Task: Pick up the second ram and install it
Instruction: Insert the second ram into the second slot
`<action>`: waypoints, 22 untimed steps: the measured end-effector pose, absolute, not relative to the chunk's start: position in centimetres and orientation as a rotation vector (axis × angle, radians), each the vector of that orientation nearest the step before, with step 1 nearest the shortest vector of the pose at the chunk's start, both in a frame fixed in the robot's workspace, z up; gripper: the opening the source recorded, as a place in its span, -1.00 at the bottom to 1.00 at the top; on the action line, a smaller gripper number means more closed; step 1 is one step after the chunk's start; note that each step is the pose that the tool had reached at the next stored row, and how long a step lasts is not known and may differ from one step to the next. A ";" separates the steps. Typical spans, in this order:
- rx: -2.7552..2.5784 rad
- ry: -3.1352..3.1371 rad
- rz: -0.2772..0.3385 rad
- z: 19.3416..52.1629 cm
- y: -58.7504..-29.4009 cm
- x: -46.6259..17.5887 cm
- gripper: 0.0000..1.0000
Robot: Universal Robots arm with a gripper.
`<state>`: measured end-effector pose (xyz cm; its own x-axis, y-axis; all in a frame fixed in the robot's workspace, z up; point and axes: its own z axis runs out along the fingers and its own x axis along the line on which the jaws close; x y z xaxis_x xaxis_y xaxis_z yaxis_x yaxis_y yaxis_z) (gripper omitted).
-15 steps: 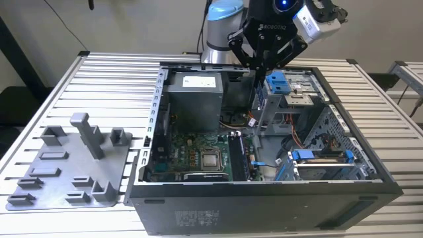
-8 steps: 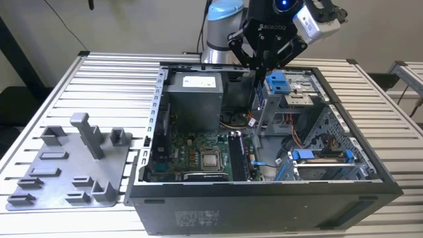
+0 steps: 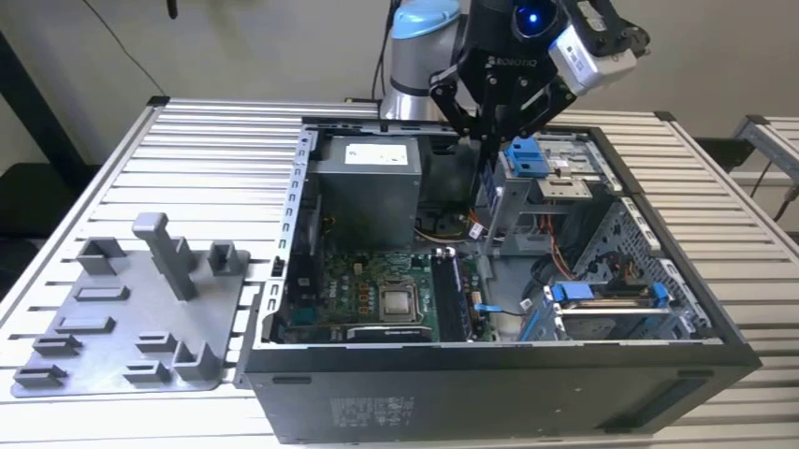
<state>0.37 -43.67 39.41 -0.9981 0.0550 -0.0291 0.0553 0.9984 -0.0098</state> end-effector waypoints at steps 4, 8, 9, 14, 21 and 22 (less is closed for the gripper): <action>0.086 3.112 -0.017 38.9 -43.7 0.4 -0.72; 0.086 3.113 -0.017 38.5 -43.7 0.4 -0.72; 0.086 3.113 -0.017 38.4 -43.7 0.4 -0.72; 0.086 3.113 -0.017 38.3 -43.7 0.4 -0.72; 0.086 3.113 -0.016 38.1 -43.7 0.4 -0.72; 0.086 3.113 -0.016 38.0 -43.7 0.4 -0.72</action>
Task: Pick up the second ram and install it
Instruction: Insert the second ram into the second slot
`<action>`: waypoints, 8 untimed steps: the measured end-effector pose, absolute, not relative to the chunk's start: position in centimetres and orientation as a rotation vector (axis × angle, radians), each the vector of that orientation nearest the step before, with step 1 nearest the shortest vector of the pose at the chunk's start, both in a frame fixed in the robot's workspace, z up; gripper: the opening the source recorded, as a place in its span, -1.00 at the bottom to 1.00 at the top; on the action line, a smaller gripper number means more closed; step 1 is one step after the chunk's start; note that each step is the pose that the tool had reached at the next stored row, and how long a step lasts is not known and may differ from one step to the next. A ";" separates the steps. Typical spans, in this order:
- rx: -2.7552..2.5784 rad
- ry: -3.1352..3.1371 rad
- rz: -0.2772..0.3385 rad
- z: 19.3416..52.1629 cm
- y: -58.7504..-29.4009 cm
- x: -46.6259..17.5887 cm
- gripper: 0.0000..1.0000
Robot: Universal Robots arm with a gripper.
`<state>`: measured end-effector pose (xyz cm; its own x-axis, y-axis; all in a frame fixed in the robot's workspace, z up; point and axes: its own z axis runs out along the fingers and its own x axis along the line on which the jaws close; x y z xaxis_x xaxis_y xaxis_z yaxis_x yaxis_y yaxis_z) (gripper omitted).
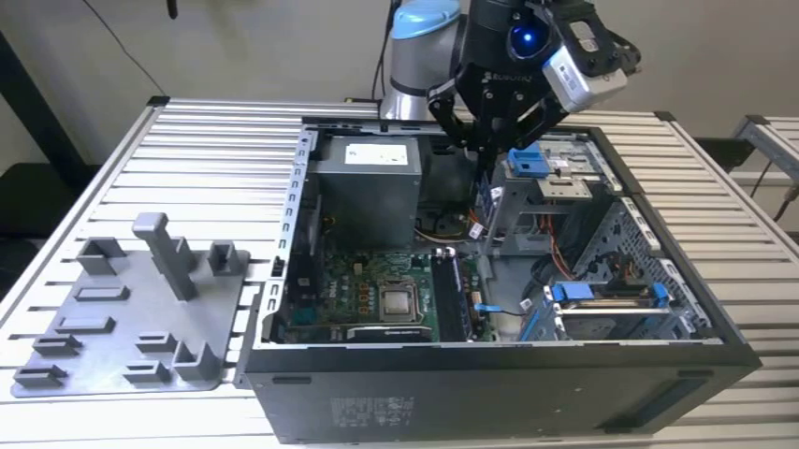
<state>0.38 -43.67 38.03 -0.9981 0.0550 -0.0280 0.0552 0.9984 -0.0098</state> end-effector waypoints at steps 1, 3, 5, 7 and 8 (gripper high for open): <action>0.086 3.113 -0.016 38.0 -43.7 0.4 -0.72; 0.086 3.113 -0.017 37.8 -43.7 0.4 -0.72; 0.086 3.113 -0.017 37.6 -43.7 0.4 -0.72; 0.086 3.113 -0.017 37.5 -43.7 0.4 -0.72; 0.086 3.113 -0.017 37.4 -43.7 0.4 -0.72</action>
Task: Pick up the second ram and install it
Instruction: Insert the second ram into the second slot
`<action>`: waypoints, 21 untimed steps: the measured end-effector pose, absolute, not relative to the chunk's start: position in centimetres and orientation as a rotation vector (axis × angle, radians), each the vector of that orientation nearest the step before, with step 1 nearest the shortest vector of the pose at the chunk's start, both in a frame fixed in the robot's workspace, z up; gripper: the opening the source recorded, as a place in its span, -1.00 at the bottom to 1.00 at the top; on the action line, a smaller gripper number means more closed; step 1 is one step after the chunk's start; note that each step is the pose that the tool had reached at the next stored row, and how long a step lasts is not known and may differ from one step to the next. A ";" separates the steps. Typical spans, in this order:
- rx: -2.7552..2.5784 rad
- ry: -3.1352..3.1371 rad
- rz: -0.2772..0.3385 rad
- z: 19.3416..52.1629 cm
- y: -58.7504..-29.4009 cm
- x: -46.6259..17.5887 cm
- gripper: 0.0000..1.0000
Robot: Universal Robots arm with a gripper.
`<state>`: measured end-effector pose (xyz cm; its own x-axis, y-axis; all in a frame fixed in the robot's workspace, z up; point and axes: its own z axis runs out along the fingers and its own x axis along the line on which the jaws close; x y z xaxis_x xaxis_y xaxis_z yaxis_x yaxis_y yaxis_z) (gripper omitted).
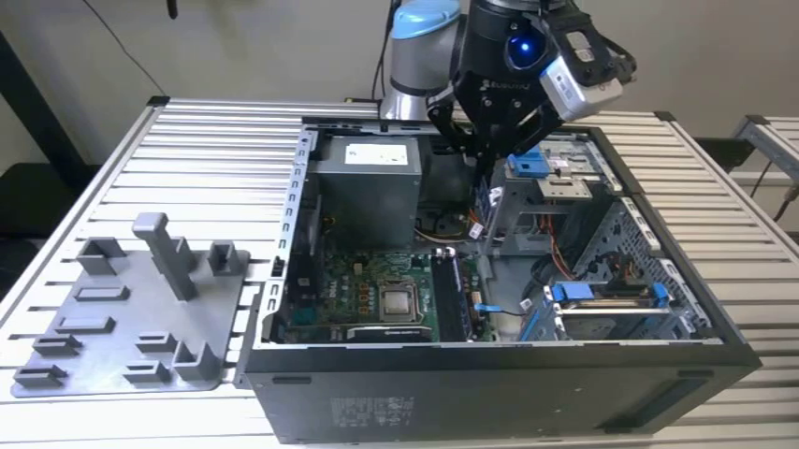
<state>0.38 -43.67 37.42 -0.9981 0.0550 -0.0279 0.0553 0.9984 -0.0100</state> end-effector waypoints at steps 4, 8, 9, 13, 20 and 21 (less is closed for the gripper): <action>0.086 3.113 -0.017 37.2 -43.7 0.4 -0.72; 0.086 3.113 -0.017 36.9 -43.7 0.4 -0.72; 0.086 3.113 -0.017 36.9 -43.7 0.4 -0.72; 0.086 3.113 -0.017 36.6 -43.7 0.4 -0.72; 0.086 3.113 -0.017 35.8 -43.7 0.4 -0.72; 0.086 3.113 -0.017 35.7 -43.7 0.4 -0.72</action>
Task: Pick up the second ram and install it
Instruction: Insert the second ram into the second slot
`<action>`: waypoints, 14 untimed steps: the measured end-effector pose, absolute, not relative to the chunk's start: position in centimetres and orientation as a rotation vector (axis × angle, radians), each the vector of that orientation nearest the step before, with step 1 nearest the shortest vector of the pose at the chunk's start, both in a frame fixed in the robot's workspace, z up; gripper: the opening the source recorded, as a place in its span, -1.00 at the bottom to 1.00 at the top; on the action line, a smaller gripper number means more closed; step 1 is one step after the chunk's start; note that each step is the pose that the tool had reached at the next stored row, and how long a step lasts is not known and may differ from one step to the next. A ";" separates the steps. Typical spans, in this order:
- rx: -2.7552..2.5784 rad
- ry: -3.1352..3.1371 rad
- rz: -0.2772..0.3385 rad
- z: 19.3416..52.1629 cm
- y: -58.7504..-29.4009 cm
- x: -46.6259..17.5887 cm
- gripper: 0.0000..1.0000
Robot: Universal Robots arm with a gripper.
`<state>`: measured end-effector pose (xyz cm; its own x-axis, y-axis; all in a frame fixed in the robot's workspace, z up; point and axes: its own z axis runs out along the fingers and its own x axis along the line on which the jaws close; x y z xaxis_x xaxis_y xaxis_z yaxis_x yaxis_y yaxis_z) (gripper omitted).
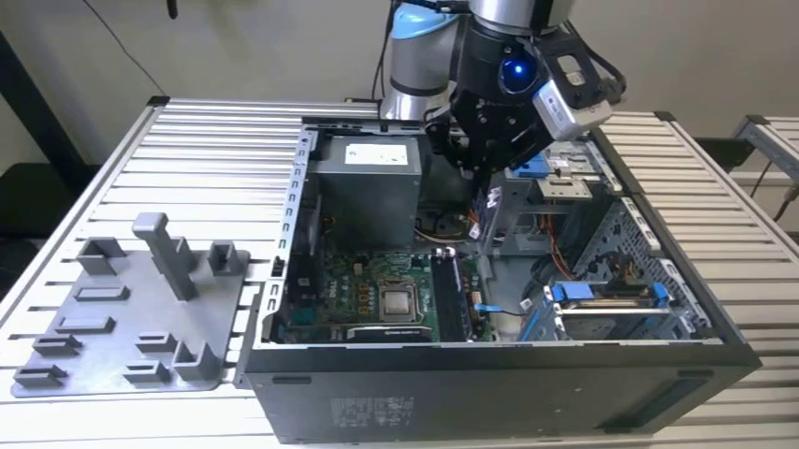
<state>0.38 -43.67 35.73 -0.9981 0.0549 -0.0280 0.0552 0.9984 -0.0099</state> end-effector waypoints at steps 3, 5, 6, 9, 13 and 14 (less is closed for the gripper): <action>0.086 3.113 -0.017 35.4 -43.7 0.4 -0.72; 0.086 3.113 -0.017 35.2 -43.7 0.4 -0.72; 0.086 3.113 -0.017 35.1 -43.7 0.4 -0.72; 0.086 3.113 -0.017 34.8 -43.7 0.4 -0.72; 0.086 3.113 -0.017 34.5 -43.7 0.4 -0.72; 0.086 3.113 -0.017 34.5 -43.7 0.4 -0.72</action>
<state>0.38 -43.67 34.50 -0.9981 0.0550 -0.0279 0.0553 0.9984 -0.0101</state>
